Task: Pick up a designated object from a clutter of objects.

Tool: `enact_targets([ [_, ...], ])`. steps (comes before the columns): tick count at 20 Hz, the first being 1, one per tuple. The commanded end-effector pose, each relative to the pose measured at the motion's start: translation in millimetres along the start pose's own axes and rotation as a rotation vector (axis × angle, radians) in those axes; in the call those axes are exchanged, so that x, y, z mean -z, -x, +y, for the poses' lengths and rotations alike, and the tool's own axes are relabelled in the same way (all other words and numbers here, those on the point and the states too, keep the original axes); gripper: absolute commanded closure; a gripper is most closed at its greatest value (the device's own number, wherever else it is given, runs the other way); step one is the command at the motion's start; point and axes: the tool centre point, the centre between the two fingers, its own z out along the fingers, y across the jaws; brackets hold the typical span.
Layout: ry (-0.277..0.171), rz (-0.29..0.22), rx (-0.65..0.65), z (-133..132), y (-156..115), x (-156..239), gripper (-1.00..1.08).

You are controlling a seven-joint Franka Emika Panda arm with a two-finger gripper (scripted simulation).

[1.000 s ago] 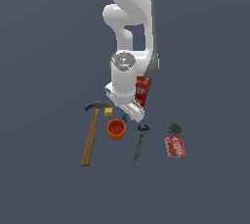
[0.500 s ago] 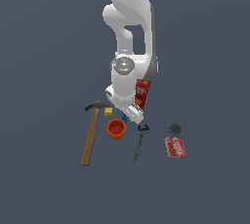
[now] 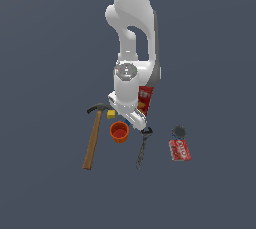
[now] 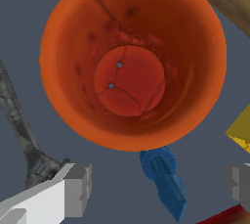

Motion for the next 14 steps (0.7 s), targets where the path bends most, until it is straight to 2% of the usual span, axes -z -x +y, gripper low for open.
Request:
enact_targets([
  [1, 0.028, -0.025, 0.004, 9, 11, -18, 1.08],
  [10, 0.028, -0.025, 0.004, 9, 11, -18, 1.08],
  [11, -0.003, 0.004, -0.004, 1, -3, 0, 1.08],
  [14, -0.003, 0.004, -0.004, 1, -4, 2, 1.08],
])
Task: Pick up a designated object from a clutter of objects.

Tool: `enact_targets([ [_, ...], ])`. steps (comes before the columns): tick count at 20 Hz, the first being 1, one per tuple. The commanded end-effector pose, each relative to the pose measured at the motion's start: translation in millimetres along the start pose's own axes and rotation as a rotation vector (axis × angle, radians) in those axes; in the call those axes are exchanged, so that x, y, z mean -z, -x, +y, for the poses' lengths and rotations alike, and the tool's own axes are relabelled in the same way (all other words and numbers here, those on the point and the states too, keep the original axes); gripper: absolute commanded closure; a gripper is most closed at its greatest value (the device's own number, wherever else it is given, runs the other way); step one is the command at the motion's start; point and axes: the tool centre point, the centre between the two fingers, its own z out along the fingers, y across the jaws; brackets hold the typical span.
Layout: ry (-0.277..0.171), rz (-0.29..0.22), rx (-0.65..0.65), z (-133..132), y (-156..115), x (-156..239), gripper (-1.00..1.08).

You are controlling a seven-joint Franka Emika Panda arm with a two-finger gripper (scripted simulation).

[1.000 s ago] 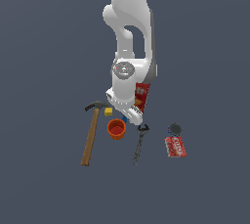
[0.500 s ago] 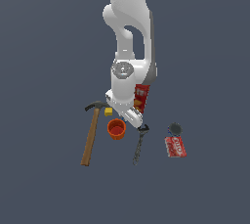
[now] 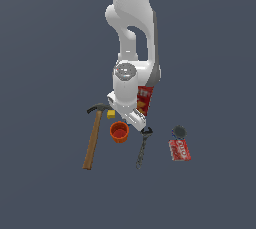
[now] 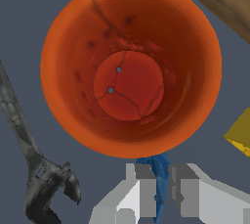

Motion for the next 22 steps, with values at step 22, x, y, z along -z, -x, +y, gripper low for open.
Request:
enact_targets([
  [22, 0.014, -0.011, 0.002, -7, -70, 131, 1.08],
])
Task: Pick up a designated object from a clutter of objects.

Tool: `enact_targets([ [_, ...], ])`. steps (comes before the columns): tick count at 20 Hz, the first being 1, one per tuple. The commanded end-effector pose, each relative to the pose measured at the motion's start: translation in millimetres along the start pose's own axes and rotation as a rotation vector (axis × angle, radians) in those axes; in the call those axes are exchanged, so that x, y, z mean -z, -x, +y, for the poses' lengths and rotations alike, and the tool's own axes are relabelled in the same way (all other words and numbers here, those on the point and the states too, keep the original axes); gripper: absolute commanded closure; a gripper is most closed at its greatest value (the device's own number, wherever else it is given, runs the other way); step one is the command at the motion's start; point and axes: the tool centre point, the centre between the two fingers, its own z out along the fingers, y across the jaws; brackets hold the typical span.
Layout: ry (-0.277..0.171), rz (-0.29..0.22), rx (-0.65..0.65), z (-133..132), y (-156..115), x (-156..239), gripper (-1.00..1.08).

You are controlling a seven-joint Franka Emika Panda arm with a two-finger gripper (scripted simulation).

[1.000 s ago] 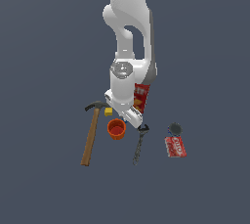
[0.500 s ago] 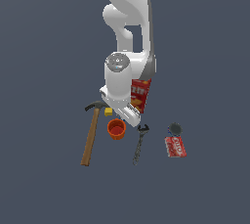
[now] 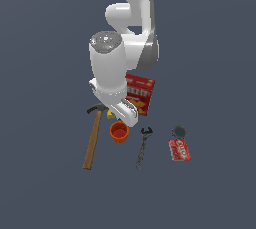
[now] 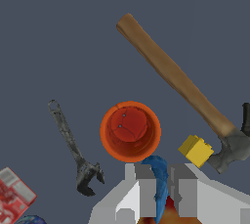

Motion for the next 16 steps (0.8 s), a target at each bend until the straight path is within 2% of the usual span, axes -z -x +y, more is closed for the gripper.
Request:
enact_targets([
  [1, 0.003, -0.002, 0.001, -1, -11, 22, 1.08],
  [16, 0.013, -0.013, 0.005, -12, -76, 139, 1.08],
])
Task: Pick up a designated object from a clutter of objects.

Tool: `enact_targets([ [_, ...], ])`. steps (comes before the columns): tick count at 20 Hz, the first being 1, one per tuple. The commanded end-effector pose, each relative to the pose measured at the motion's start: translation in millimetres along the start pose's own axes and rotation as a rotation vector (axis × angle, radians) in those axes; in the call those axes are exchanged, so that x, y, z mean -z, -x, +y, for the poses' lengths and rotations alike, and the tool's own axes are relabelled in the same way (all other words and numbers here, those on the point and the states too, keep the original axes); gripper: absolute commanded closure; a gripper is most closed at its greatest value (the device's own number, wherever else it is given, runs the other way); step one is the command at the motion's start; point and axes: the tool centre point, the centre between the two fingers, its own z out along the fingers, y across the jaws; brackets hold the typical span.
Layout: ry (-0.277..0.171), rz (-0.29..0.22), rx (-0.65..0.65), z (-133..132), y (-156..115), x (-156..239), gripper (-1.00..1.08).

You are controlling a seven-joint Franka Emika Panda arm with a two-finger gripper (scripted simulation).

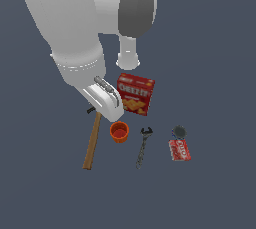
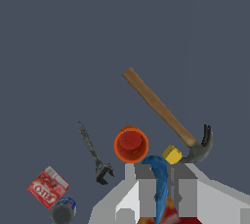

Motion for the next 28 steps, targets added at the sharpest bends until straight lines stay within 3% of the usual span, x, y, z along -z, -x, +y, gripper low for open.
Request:
enact_targets([
  [1, 0.002, -0.002, 0.001, -2, -9, 16, 1.08],
  [13, 0.007, -0.007, 0.003, -8, -41, 70, 1.08],
  [28, 0.008, -0.009, 0.003, -11, -51, 85, 1.08],
])
